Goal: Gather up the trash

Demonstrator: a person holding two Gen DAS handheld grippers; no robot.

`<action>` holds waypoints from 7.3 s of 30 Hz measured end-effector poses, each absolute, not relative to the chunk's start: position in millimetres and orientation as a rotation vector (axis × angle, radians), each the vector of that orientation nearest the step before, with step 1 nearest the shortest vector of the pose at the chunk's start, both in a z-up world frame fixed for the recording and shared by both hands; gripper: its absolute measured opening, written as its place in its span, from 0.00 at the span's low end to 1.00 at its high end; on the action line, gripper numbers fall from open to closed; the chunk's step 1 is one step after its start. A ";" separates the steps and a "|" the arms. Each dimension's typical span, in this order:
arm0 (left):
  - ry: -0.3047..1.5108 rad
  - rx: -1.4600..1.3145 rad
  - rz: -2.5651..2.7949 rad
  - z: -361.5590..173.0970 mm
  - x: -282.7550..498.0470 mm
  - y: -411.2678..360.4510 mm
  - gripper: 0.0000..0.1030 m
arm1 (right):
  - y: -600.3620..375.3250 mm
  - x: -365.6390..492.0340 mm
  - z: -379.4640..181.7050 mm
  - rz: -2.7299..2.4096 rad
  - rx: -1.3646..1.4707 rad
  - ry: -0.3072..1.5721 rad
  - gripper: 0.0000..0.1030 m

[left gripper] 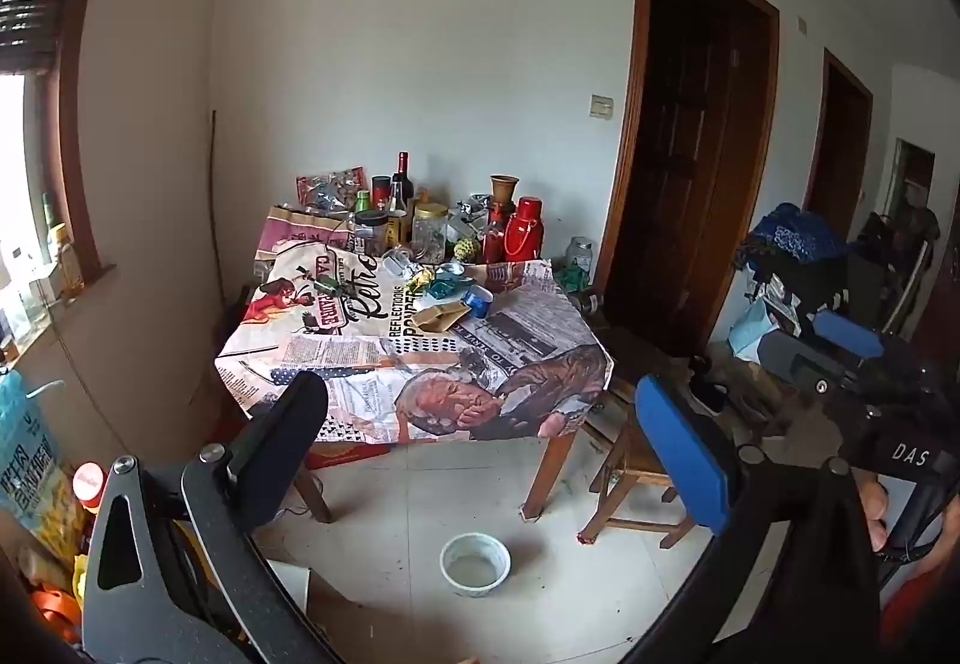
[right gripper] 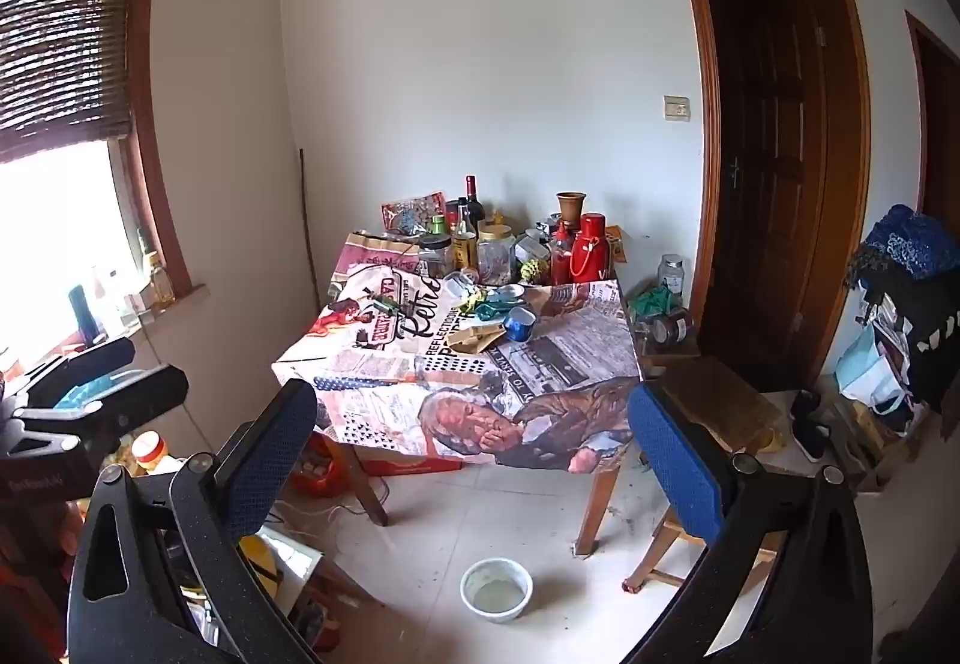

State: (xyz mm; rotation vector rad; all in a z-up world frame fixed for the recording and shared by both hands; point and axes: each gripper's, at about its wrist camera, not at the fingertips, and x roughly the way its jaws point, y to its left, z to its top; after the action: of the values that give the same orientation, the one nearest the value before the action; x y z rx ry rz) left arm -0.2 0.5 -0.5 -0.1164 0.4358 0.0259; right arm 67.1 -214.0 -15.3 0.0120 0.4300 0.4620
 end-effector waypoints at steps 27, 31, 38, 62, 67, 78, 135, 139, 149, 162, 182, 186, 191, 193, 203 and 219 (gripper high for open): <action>0.466 -0.136 0.006 -1.6 -4.9 6.8 1.00 | -210.5 55.0 -13.3 0.486 0.026 0.451 1.00; 0.463 -0.136 0.015 -0.9 -5.9 5.5 1.00 | -210.4 56.2 -12.9 0.494 0.022 0.450 1.00; 0.462 -0.138 0.018 -0.1 -5.8 6.6 1.00 | -209.9 56.1 -12.5 0.493 0.020 0.449 1.00; 0.453 -0.131 0.031 0.9 -6.5 2.2 1.00 | -211.7 56.0 -11.0 0.498 0.027 0.443 1.00; 0.451 -0.130 0.032 1.3 -5.7 1.7 1.00 | -212.6 57.0 -10.6 0.502 0.027 0.440 1.00; 0.458 -0.122 0.050 -0.8 1.0 -7.7 1.00 | -214.6 58.5 -11.6 0.509 0.031 0.440 1.00; 0.690 -0.112 0.005 -80.0 426.9 135.9 0.91 | -88.9 405.7 -68.4 0.281 0.095 0.703 1.00; 0.782 -0.105 0.022 -119.0 465.7 141.2 0.84 | -80.2 436.9 -93.9 0.287 0.085 0.783 1.00; 1.040 -0.185 0.044 -212.6 540.5 137.3 0.82 | -64.7 535.9 -168.1 0.404 0.105 1.042 1.00; 1.215 -0.249 0.139 -294.2 583.2 127.9 0.82 | -41.3 627.8 -263.8 0.507 0.250 1.339 0.90; 1.096 -0.481 0.053 -316.1 602.3 152.7 0.06 | -52.4 622.3 -271.3 0.483 0.182 1.335 0.60; 1.067 -0.435 0.030 -303.6 604.8 148.9 0.02 | -57.9 610.4 -259.6 0.441 0.197 1.301 0.60; 1.028 -0.315 0.007 -272.4 592.3 146.6 0.00 | -62.3 588.7 -236.3 0.387 0.207 1.230 0.60; 1.011 -0.282 -0.002 -260.6 583.2 150.5 0.00 | -61.5 577.3 -225.1 0.367 0.208 1.196 0.60; 0.856 -0.095 -0.029 -191.1 520.2 162.8 0.00 | -60.9 502.1 -166.3 0.290 0.239 1.004 0.60; 0.705 -0.092 -0.055 -118.7 407.7 134.0 0.00 | -87.4 390.3 -95.4 0.323 0.188 0.814 0.60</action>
State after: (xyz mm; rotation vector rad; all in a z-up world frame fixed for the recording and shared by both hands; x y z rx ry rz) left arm 407.7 134.1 -118.7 -0.0923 0.7049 -0.0548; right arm 390.3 -87.4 -95.4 0.1885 0.8138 0.3234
